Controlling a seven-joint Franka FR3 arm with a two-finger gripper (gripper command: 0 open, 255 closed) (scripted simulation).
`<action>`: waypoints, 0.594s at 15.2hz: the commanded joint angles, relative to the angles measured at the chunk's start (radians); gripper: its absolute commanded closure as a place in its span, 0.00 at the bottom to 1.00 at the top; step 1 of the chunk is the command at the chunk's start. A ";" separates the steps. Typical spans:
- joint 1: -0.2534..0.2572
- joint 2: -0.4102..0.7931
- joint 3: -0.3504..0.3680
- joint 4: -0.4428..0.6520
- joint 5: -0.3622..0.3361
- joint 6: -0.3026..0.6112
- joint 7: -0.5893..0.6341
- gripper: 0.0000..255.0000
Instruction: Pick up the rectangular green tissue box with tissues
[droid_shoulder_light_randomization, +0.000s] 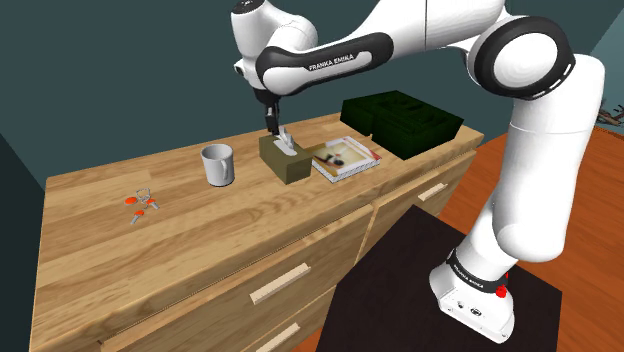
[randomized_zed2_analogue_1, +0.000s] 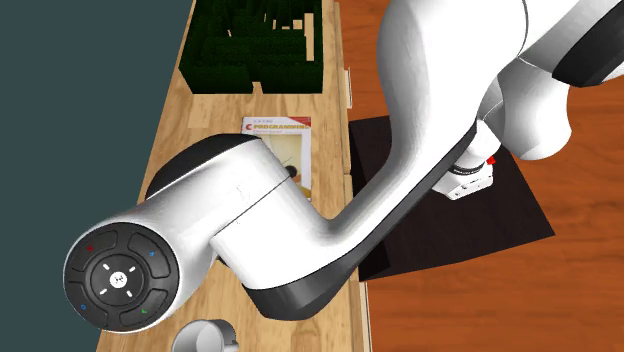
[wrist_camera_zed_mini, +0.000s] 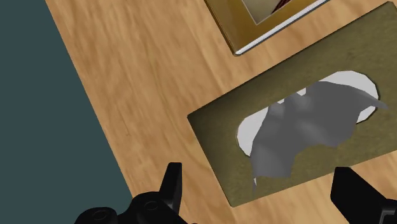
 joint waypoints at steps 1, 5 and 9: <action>0.001 0.011 -0.002 -0.014 -0.010 0.023 0.008 0.00; 0.000 0.024 -0.005 -0.048 -0.020 0.066 0.028 0.00; -0.001 0.025 -0.005 -0.053 -0.021 0.072 0.030 1.00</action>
